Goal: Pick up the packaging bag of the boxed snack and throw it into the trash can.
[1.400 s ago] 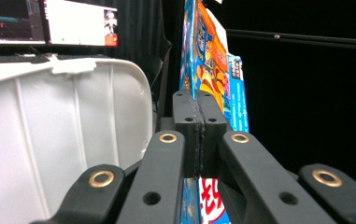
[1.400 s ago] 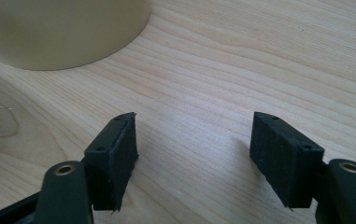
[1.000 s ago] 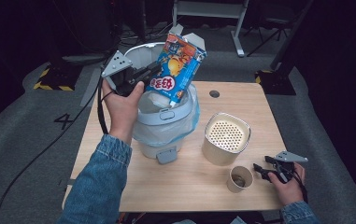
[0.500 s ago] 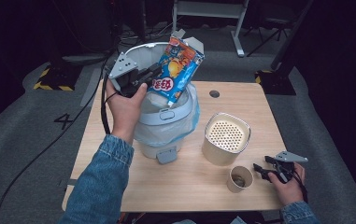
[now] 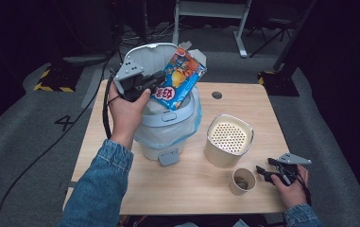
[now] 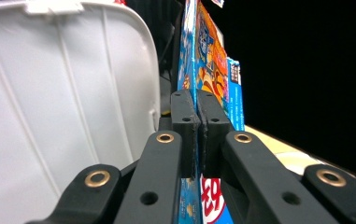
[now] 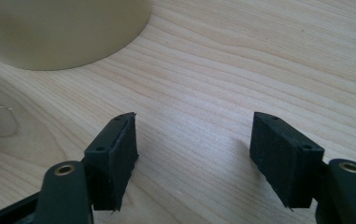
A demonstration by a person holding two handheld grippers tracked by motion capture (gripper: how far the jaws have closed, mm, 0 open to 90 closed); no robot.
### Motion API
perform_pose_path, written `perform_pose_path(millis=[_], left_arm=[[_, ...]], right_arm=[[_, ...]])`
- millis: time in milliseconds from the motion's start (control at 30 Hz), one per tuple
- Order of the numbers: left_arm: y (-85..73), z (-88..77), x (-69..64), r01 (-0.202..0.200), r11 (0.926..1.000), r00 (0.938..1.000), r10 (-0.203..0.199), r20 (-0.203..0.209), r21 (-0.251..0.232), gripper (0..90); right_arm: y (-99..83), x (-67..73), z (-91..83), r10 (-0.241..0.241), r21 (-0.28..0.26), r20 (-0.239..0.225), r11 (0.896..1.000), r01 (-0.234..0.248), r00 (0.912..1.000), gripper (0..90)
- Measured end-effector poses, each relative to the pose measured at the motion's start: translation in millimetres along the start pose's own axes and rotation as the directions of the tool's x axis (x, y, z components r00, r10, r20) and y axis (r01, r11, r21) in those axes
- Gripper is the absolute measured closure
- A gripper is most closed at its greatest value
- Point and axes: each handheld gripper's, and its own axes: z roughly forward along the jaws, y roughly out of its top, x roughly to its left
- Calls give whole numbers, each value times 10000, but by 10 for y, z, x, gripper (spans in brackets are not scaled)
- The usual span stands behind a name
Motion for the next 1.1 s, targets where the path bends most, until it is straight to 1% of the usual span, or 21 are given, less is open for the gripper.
perform_pose_path(millis=[100, 167, 200, 267, 300, 333, 367, 400, 467, 500, 600, 667, 800, 833, 933, 967, 1033, 1100], left_arm=[[-15, -15, 2, 30, 10000, 10000, -31, 58, 10, 873], [-24, -20, 11, 85, 9999, 9999, -86, 109, 108, 870], [-29, -25, 15, 134, 9998, 9998, -135, 113, 117, 864], [-40, -35, 19, 355, 9993, 9991, -358, 213, 132, 840], [-42, -40, 21, 437, 9988, 9986, -443, 290, 204, 803], [-44, -47, 20, 549, 9982, 9976, -559, 405, 256, 737], [-44, -54, 6, 572, 9980, 9980, -579, 251, 264, 620], [-46, -63, -11, 515, 9980, 9987, -516, 3, 356, 501], [-54, -106, -33, 312, 9973, 9989, -289, -366, 659, 381], [-63, -139, -41, 300, 9970, 9986, -267, -467, 716, 356], [-100, -263, -48, 297, 9973, 9986, -266, -454, 678, 327], [-125, -346, -61, 237, 9978, 9992, -216, -343, 617, 325], [-183, -469, -103, -53, 9954, 10000, 55, -25, 953, 324], [-200, -506, -122, -183, 9942, 9998, 169, 139, 1056, 324], [-240, -580, -166, -535, 9904, 9977, 476, 488, 1274, 323], [-262, -613, -186, -702, 9883, 9960, 621, 636, 1355, 321], [-300, -666, -218, -838, 9862, 9939, 725, 832, 1425, 317], [-334, -724, -243, -919, 9844, 9905, 749, 1153, 1500, 315]], right_arm=[[0, -1, 0, 3, 3, -4, 10000, -3, 10000, 324], [0, -1, 0, 3, 0, -4, 10000, -3, 10000, 324], [0, 0, 0, 0, 0, -2, 10000, 0, 10000, 325], [0, 0, 0, -5, -2, 3, 10000, 5, 10000, 325], [0, 0, 0, -5, -2, 4, 10000, 5, 10000, 325], [0, 0, 0, 1, 0, 2, 10000, -1, 10000, 324], [0, 0, 0, 0, 0, 1, 10000, 0, 10000, 325], [0, 0, 0, -2, -1, 2, 10000, 2, 10000, 324], [0, 1, 0, -3, -3, 3, 10000, 3, 10000, 325], [0, 0, 0, -5, -2, 4, 10000, 5, 10000, 325], [0, 1, 0, -6, -4, 7, 10000, 6, 10000, 325], [0, -3, 1, -5, -6, -12, 10000, 5, 10000, 324], [1, -4, 1, 7, 0, -17, 10000, -7, 10000, 324], [1, -5, 1, 4, 1, -20, 10000, -4, 10000, 324], [2, -7, 2, 19, 10, -25, 10000, -19, 10000, 323], [3, -7, 2, 36, 8, -34, 10000, -36, 10000, 322], [4, -8, 3, 60, 23, -28, 10000, -60, 10000, 318], [7, -10, 7, 15, 60, -97, 10000, -15, 10000, 287]])
